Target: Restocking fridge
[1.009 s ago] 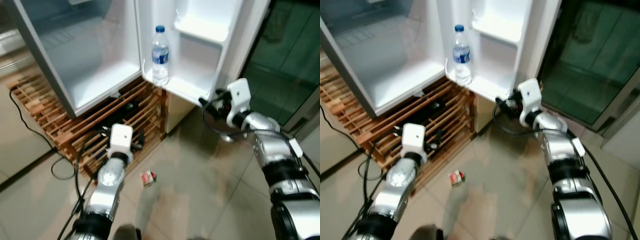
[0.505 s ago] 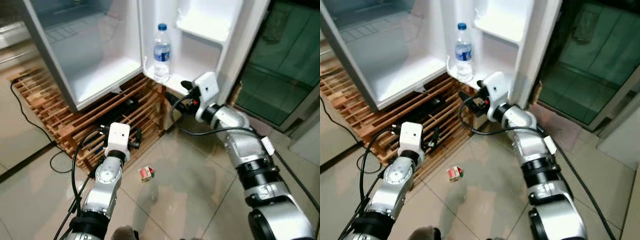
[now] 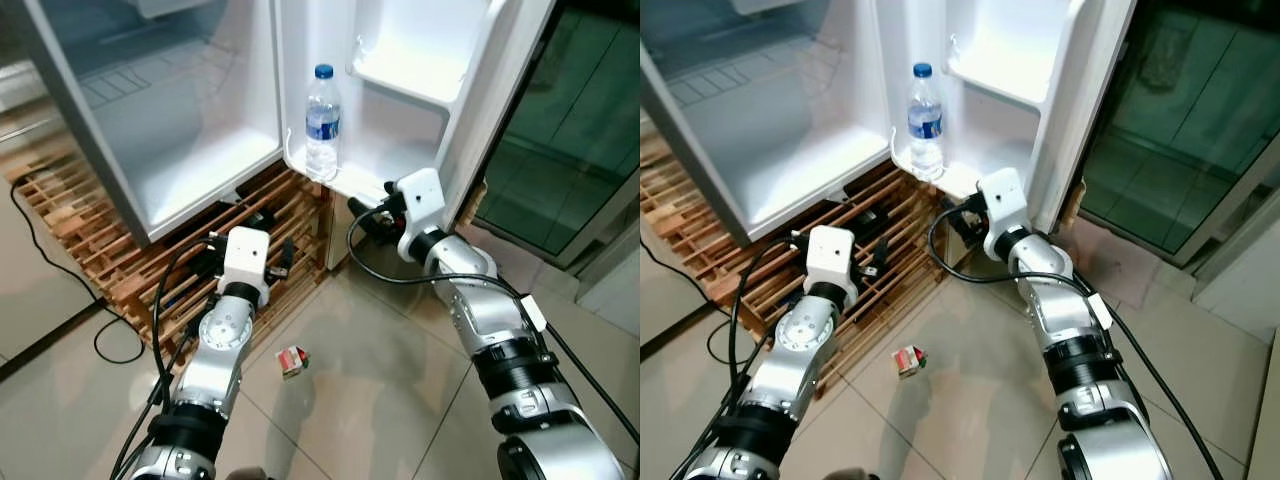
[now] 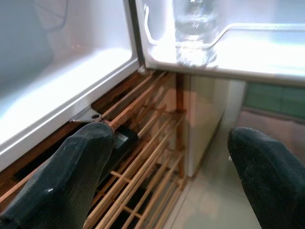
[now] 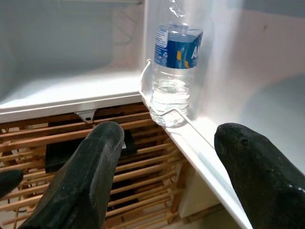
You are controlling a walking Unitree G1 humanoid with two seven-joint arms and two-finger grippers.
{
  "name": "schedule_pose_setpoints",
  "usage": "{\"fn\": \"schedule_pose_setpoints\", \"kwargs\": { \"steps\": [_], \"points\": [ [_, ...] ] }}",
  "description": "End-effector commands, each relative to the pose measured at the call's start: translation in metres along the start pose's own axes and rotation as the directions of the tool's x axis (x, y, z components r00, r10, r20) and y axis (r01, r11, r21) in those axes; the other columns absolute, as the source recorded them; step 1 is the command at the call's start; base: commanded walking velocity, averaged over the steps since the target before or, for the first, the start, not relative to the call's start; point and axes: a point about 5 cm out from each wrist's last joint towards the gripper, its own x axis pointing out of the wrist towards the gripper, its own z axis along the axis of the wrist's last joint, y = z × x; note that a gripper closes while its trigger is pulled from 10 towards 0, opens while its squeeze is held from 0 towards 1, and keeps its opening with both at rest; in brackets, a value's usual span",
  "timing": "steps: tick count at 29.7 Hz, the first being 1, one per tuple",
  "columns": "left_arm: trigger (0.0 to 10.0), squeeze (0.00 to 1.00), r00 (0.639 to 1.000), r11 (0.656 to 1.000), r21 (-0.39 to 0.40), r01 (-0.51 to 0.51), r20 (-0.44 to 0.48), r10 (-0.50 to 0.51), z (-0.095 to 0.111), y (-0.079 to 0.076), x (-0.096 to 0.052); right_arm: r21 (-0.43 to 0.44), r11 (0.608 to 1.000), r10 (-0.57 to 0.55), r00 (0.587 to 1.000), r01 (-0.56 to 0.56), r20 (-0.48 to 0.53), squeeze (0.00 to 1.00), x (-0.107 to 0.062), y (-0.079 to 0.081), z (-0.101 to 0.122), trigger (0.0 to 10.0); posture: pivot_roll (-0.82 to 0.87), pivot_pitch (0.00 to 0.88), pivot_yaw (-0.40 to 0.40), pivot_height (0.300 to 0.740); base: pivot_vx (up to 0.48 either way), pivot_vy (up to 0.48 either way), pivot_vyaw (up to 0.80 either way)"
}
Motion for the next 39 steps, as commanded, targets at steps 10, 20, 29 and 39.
{"fn": "schedule_pose_setpoints", "kwargs": {
  "steps": [10, 20, 29, 39],
  "points": [
    [10.0, 0.00, 0.999, 0.999, -0.018, -0.042, -0.013, 0.041, -0.003, 0.006, 0.000, -0.011, 0.999, -0.041, 0.999, 0.041, 0.003, 0.00, -0.002, -0.004, -0.004, 10.0, 0.12, 0.014, -0.006, 0.740, 0.000, 0.000, 0.00],
    [10.0, 0.00, 0.987, 0.988, -0.044, -0.146, -0.071, 0.143, -0.012, 0.026, -0.001, -0.047, 0.995, -0.087, 0.995, 0.085, -0.041, 0.00, -0.006, -0.010, -0.023, 10.0, 0.13, 0.010, -0.002, 0.740, 0.000, 0.000, 0.00],
    [10.0, 0.00, 0.993, 0.995, -0.022, -0.102, -0.055, 0.101, -0.011, 0.020, -0.003, 0.092, 0.995, -0.018, 0.996, 0.026, -0.086, 0.00, -0.021, 0.010, -0.044, 10.0, 0.12, 0.016, -0.005, 0.740, 0.000, 0.000, 0.00],
    [10.0, 0.00, 0.997, 0.996, -0.061, -0.061, -0.052, 0.058, -0.008, 0.010, 0.001, 0.136, 0.988, -0.063, 0.990, 0.079, -0.123, 0.00, -0.031, 0.020, -0.059, 10.0, 0.10, 0.021, 0.004, 0.740, 0.000, 0.302, 0.46]
  ]
}}
